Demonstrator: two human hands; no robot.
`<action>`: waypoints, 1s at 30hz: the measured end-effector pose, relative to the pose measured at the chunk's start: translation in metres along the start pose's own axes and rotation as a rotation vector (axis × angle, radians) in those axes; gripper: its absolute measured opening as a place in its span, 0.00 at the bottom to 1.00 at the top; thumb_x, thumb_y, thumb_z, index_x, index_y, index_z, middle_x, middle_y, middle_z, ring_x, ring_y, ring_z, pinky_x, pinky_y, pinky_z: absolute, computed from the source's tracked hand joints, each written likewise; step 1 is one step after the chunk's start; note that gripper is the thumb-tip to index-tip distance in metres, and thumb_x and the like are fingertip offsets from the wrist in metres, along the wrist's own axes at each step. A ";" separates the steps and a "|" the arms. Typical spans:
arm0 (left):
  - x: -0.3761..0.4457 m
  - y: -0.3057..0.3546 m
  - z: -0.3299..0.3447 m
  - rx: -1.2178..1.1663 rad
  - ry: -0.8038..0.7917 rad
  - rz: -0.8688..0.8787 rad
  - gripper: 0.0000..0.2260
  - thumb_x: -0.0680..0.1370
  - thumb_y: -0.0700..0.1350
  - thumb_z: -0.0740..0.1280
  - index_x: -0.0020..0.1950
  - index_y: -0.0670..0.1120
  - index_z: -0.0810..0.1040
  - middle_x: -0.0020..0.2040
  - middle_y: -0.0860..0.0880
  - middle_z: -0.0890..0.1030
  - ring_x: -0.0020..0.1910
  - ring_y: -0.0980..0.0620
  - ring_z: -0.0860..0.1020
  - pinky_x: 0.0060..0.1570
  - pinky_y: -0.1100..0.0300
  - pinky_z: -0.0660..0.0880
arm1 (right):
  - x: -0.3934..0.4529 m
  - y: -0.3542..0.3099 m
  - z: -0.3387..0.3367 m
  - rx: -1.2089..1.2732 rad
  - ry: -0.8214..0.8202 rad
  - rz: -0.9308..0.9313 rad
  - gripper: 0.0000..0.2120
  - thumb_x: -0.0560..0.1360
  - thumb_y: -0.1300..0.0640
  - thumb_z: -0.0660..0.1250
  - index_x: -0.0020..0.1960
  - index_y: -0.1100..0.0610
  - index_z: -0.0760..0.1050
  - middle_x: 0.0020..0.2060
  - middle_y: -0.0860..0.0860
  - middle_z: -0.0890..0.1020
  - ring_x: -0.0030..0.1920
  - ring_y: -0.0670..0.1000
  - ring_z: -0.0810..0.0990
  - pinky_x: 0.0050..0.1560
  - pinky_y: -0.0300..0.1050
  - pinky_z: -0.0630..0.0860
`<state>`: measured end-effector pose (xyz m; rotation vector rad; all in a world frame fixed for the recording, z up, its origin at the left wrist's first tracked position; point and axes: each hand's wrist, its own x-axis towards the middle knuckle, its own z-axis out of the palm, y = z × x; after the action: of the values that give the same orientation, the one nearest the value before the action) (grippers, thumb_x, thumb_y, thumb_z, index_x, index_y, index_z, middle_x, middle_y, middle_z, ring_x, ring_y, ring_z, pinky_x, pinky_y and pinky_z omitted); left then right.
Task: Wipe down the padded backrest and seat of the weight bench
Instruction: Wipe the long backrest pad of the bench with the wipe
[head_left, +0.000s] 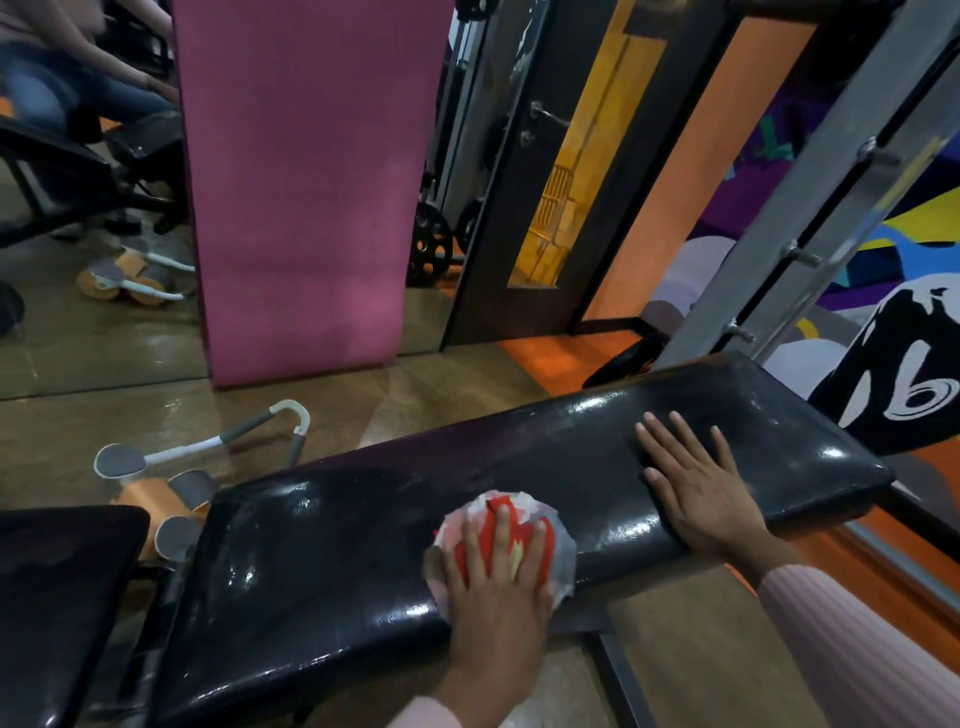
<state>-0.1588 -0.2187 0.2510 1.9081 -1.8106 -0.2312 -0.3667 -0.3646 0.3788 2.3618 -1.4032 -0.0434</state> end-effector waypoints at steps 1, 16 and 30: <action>0.004 0.007 0.002 -0.003 0.016 0.010 0.25 0.76 0.58 0.53 0.72 0.54 0.65 0.72 0.42 0.68 0.69 0.36 0.65 0.60 0.32 0.63 | 0.000 0.000 0.001 0.005 -0.003 0.004 0.29 0.79 0.40 0.35 0.78 0.47 0.45 0.77 0.42 0.45 0.77 0.46 0.38 0.75 0.55 0.34; 0.010 -0.010 -0.006 0.009 -0.002 -0.016 0.24 0.77 0.57 0.52 0.73 0.53 0.66 0.73 0.42 0.67 0.70 0.39 0.65 0.61 0.36 0.61 | 0.000 0.003 0.006 0.035 0.022 -0.009 0.29 0.79 0.40 0.36 0.78 0.48 0.50 0.77 0.42 0.50 0.77 0.45 0.42 0.76 0.50 0.41; -0.002 -0.032 -0.001 0.065 -0.022 -0.036 0.24 0.81 0.58 0.42 0.75 0.56 0.60 0.75 0.45 0.61 0.74 0.40 0.55 0.62 0.37 0.58 | 0.000 0.003 0.005 0.066 0.042 -0.029 0.29 0.79 0.40 0.37 0.77 0.47 0.53 0.77 0.41 0.52 0.77 0.46 0.45 0.76 0.49 0.45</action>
<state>-0.1301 -0.2170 0.2363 1.9909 -1.8200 -0.2084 -0.3707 -0.3676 0.3749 2.4225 -1.3701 0.0451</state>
